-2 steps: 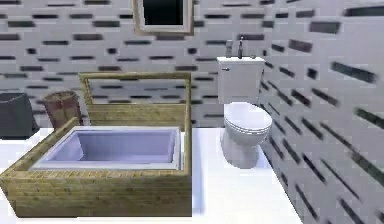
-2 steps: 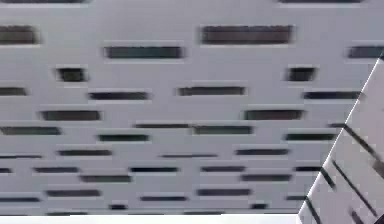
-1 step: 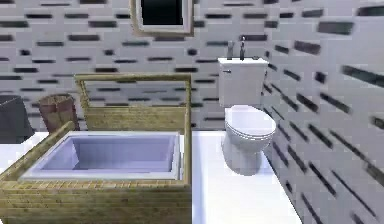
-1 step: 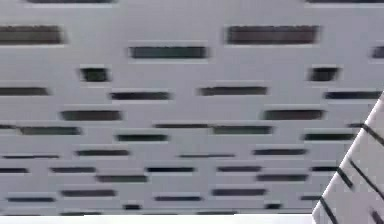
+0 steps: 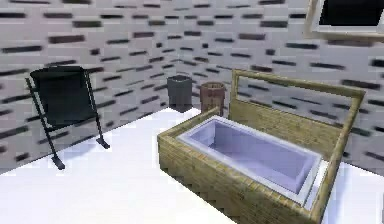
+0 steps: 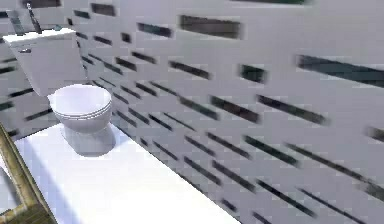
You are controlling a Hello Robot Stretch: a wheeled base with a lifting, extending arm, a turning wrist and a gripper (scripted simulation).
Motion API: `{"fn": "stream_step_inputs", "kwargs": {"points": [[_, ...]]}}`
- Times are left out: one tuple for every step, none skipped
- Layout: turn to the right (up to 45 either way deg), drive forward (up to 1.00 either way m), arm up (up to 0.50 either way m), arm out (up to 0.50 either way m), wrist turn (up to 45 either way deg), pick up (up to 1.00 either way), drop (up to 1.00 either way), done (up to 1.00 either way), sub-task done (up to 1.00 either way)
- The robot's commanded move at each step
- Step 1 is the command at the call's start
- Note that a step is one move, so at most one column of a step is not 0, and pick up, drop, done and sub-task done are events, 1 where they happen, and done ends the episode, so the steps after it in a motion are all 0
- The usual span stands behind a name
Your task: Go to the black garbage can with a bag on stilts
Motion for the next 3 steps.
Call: {"fn": "stream_step_inputs", "kwargs": {"points": [[0.0, 0.45, 0.00, 0.00, 0.0, 0.00, 0.00, 0.00, 0.00], [-21.0, 0.00, 0.00, 0.00, 0.0, 0.00, 0.00, 0.00, 0.00], [0.0, 0.50, 0.00, 0.00, 0.0, 0.00, 0.00, 0.00, 0.00]]}}
